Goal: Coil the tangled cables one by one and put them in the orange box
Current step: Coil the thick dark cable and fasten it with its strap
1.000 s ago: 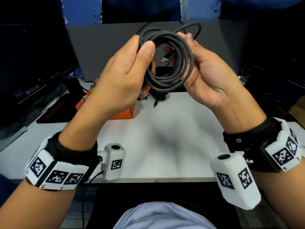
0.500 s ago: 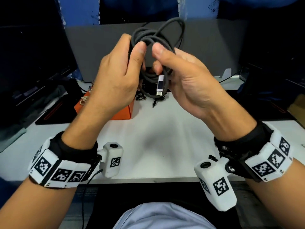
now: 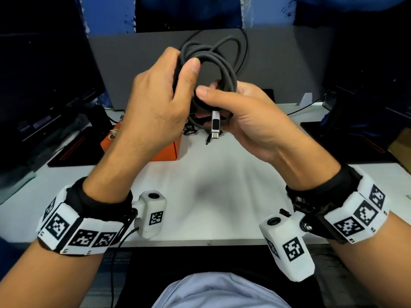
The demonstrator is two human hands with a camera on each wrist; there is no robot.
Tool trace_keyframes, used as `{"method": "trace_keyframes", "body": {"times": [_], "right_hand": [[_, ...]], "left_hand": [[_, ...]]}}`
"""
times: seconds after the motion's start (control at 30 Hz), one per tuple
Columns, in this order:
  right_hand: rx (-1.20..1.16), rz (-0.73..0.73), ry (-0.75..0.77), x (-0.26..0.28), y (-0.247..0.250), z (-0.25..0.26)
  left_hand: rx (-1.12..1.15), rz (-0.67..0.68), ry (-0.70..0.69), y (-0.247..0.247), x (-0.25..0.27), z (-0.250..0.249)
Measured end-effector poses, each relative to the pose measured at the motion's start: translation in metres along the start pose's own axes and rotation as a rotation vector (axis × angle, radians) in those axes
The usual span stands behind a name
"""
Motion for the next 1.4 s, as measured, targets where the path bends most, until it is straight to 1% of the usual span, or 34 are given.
{"method": "trace_keyframes", "body": {"times": [0.07,0.17,0.23,0.3,0.37,0.4,0.47,0.53,0.63,0.7,0.77,0.83,0.9,1.0,1.1,1.23,1.33,1.4], "right_hand": [[0.02,-0.027,-0.006,0.0,0.002,-0.001],[0.087,0.014,-0.021,0.001,0.005,0.003],[0.079,0.07,-0.074,0.003,0.008,0.003],[0.126,0.171,-0.108,0.004,0.01,0.003],[0.199,0.269,-0.09,0.006,0.014,0.005],[0.225,0.283,-0.071,0.007,0.019,0.008],[0.238,0.237,-0.032,0.009,0.028,0.015],[0.225,0.117,0.01,0.006,0.031,0.017],[0.139,-0.071,0.064,-0.003,0.023,0.005],[-0.034,-0.102,0.053,-0.007,0.016,-0.008],[-0.254,-0.067,0.029,-0.008,0.012,-0.013],[-0.379,-0.04,-0.006,-0.008,0.011,-0.015],[-0.407,-0.071,-0.04,-0.008,0.012,-0.018],[-0.443,-0.154,-0.048,-0.012,0.013,-0.029],[-0.424,-0.178,-0.071,-0.014,0.004,-0.035],[-0.4,-0.168,-0.076,-0.011,-0.013,-0.036],[-0.42,-0.134,-0.119,-0.01,-0.026,-0.042],[-0.441,-0.092,-0.165,-0.009,-0.035,-0.047]], "left_hand": [[0.014,0.012,0.014,-0.002,0.0,0.001],[0.022,0.024,0.038,-0.003,-0.001,0.005],[0.007,0.026,0.058,-0.004,-0.001,0.007],[-0.01,0.01,0.09,-0.003,-0.002,0.012],[-0.01,-0.045,0.123,0.005,-0.006,0.018],[0.039,-0.086,0.133,0.011,-0.007,0.021],[0.274,-0.146,0.147,0.018,-0.007,0.023],[0.554,-0.153,0.174,0.012,-0.005,0.023],[0.877,-0.062,0.21,-0.012,-0.004,0.017],[0.964,0.034,0.209,-0.022,-0.006,0.016],[0.935,0.104,0.194,-0.021,-0.007,0.019],[0.841,0.14,0.195,-0.017,-0.006,0.022],[0.737,0.127,0.207,-0.015,-0.006,0.023],[0.64,0.1,0.228,-0.017,-0.006,0.028],[0.589,0.019,0.277,-0.021,-0.007,0.034],[0.694,-0.136,0.325,-0.029,-0.002,0.034],[0.865,-0.229,0.251,-0.03,0.001,0.032],[0.957,-0.193,0.171,-0.027,0.0,0.03]]}}
Point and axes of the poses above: each hand's wrist, its own x-axis away from the middle knuckle, its own y-axis out of the back of the hand, z = x × y, the point moved 5 cm from there along -x, towards the middle knuckle, and after that the axes turned 13 degrees about z, right-handed, at the moved point
